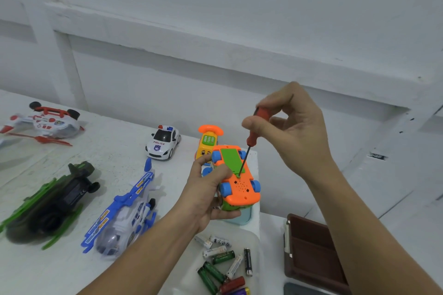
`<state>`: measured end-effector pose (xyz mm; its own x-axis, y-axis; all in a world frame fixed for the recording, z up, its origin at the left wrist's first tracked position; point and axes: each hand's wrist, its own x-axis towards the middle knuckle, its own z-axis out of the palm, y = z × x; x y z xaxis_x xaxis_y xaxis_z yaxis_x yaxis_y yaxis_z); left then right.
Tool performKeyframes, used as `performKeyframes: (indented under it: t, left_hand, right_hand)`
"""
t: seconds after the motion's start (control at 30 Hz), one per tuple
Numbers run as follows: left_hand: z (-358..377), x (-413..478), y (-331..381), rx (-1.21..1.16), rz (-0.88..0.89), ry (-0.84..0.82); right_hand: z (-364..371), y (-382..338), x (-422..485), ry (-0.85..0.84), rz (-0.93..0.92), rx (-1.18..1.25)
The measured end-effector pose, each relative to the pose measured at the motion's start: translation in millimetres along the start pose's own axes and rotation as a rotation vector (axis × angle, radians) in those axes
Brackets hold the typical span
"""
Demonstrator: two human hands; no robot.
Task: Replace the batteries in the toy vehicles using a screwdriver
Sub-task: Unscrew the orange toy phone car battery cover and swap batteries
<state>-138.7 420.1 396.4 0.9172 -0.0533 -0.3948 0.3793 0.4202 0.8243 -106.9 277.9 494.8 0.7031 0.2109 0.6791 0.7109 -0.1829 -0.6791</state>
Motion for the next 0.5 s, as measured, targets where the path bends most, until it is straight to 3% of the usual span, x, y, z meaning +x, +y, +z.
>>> performKeyframes:
  t: [0.27,0.5]
  left_hand:
    - [0,0,0,-0.017,0.018,0.007]
    - [4,0,-3,-0.022,0.017,0.014]
  right_hand:
    - [-11,-3,-1,-0.04,-0.004,0.105]
    - [-15,0,-2,-0.035,0.038,0.031]
